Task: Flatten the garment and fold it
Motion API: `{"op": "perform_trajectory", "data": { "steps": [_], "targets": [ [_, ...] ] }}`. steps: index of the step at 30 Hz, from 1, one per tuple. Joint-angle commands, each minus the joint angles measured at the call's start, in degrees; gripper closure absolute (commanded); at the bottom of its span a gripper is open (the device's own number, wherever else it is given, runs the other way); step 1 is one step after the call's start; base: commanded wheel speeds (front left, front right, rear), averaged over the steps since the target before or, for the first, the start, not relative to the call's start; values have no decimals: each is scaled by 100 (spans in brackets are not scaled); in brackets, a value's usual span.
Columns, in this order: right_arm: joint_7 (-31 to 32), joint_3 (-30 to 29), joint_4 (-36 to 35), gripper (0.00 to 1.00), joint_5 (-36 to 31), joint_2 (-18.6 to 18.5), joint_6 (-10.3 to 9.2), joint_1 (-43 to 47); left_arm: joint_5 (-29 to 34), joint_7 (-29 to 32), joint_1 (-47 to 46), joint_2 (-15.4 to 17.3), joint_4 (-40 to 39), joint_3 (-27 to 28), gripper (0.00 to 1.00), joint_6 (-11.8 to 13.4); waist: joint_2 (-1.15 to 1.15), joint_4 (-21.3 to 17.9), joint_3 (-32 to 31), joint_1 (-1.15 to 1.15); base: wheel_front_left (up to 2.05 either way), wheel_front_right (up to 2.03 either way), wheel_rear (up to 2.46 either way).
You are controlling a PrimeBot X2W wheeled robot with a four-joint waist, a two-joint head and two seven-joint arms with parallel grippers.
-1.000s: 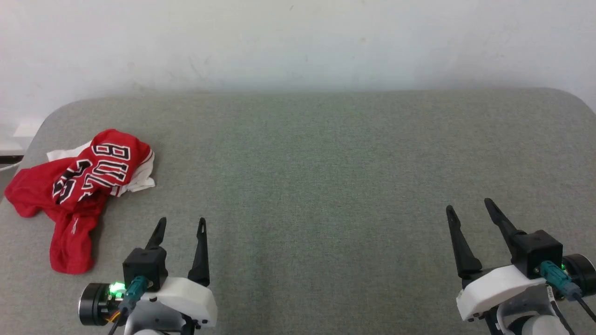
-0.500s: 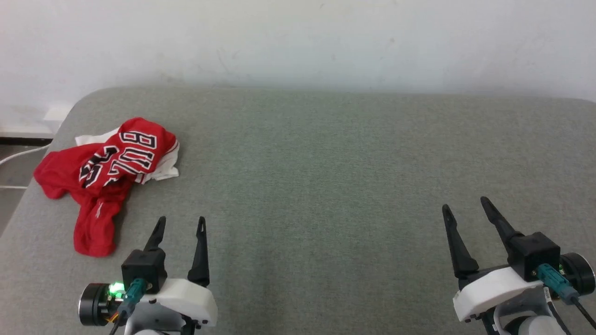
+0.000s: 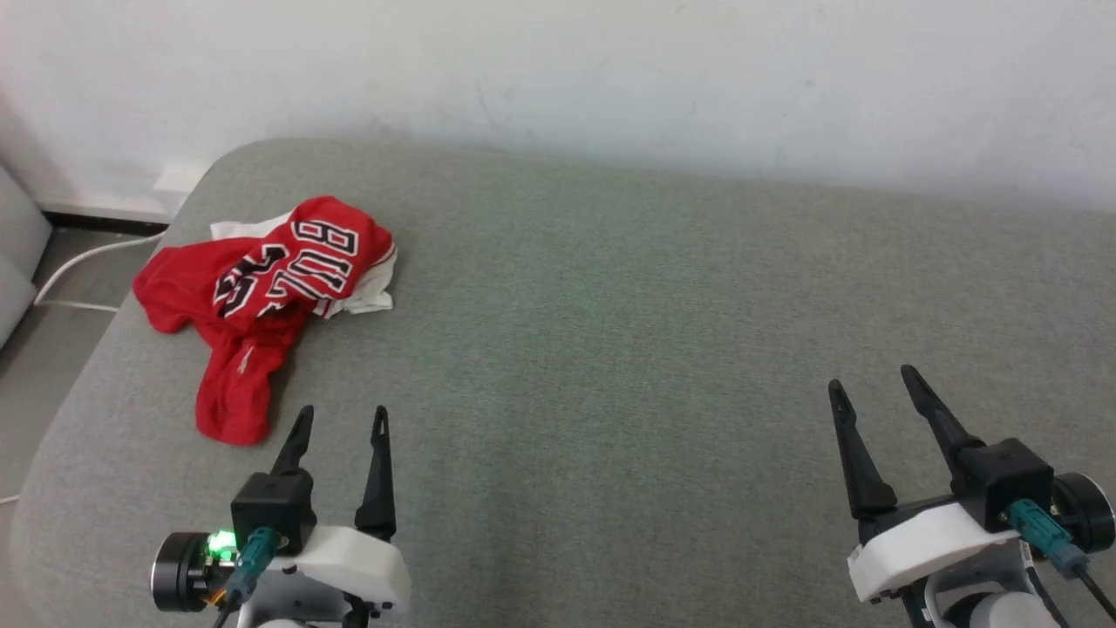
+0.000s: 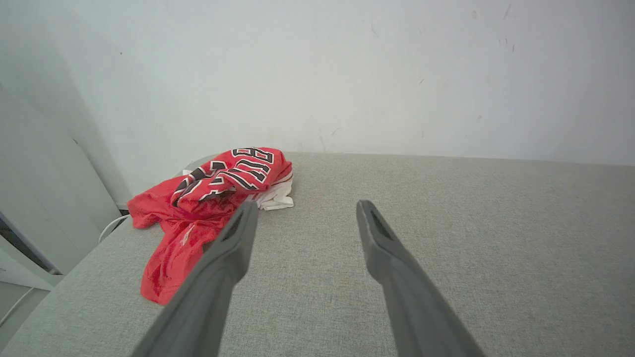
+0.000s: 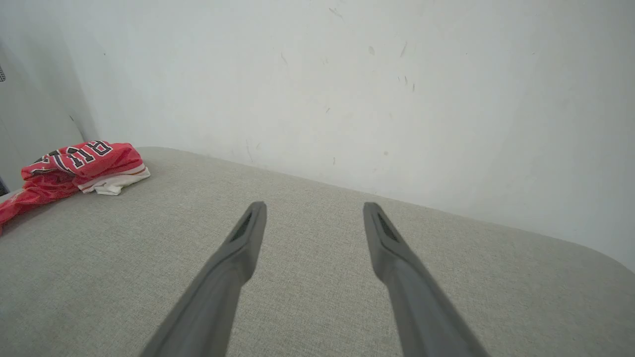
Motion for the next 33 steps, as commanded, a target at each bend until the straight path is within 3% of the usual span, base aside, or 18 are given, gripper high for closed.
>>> {"op": "perform_trajectory", "data": {
  "steps": [1,33],
  "targets": [
    [-56,5,-7,0,50,2,-5,10,-46,-64,-73,25,30,-17,0,25,0,130,3,0,0,0,0],
    [-427,41,11,0,111,17,-8,-3,-95,-435,-119,31,131,-197,0,79,0,1288,107,0,0,0,0]
  ]
}}
